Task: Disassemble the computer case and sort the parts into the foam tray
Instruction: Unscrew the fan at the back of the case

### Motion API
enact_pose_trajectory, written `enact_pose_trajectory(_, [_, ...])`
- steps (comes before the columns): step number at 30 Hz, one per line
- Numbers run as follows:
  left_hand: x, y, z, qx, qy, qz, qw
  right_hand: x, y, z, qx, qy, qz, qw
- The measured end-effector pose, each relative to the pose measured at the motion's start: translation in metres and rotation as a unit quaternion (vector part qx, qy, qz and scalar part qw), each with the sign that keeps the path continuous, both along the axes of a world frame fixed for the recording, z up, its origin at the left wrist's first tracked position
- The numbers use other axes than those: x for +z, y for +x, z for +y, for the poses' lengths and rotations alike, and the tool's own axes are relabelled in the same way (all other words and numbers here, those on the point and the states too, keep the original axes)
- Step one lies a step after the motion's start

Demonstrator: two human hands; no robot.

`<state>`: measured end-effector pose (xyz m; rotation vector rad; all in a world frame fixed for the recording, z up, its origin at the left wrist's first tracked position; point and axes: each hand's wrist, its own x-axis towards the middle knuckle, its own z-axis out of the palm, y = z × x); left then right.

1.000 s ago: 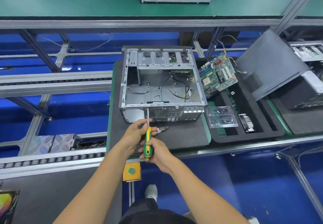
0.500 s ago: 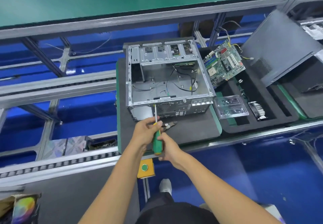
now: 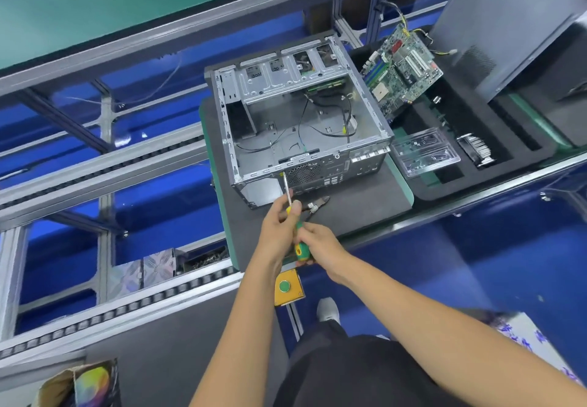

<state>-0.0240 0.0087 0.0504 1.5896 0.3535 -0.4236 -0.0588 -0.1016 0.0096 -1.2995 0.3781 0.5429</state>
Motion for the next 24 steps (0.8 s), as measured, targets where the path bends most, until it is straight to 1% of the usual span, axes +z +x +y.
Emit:
enact_pose_trajectory(2, [-0.002, 0.001, -0.003, 0.027, 0.028, -0.017, 0.999, -0.001, -0.001, 0.005, -0.03, -0.035, -0.021, 0.999])
enact_pose_trajectory(4, [-0.003, 0.003, -0.004, 0.055, 0.041, -0.008, 0.998, 0.0, -0.001, 0.01, -0.048, -0.062, -0.028, 0.997])
enact_pose_trajectory(7, [-0.005, 0.003, -0.004, 0.073, 0.039, 0.007, 0.997, 0.003, -0.001, 0.008, -0.02, -0.063, -0.029, 0.997])
enact_pose_trajectory(9, [-0.003, 0.002, -0.006, 0.07, 0.013, 0.004, 0.997, 0.004, -0.001, 0.003, 0.016, -0.029, 0.01, 0.999])
enact_pose_trajectory(12, [0.001, 0.001, -0.01, 0.083, -0.05, 0.02, 0.995, 0.004, -0.005, -0.004, 0.05, 0.077, 0.069, 0.993])
enact_pose_trajectory(14, [0.002, -0.001, -0.009, 0.075, -0.065, 0.02, 0.995, 0.003, -0.007, -0.006, 0.046, 0.133, 0.068, 0.988])
enact_pose_trajectory(15, [0.002, -0.001, -0.008, 0.064, -0.061, 0.017, 0.996, 0.004, -0.008, -0.006, 0.047, 0.141, 0.059, 0.987])
enact_pose_trajectory(16, [0.001, -0.001, -0.005, 0.055, -0.063, 0.013, 0.996, 0.007, -0.008, -0.007, 0.049, 0.13, 0.045, 0.989])
enact_pose_trajectory(19, [0.002, 0.0, 0.0, 0.029, -0.076, 0.016, 0.997, 0.014, -0.006, -0.005, 0.04, 0.025, 0.005, 0.999])
enact_pose_trajectory(22, [-0.002, -0.001, 0.0, 0.009, -0.02, 0.012, 1.0, 0.014, -0.008, 0.003, -0.013, -0.063, -0.003, 0.998])
enact_pose_trajectory(24, [-0.004, 0.001, -0.002, 0.016, 0.012, -0.003, 1.0, 0.011, -0.009, 0.008, -0.028, -0.142, -0.027, 0.989])
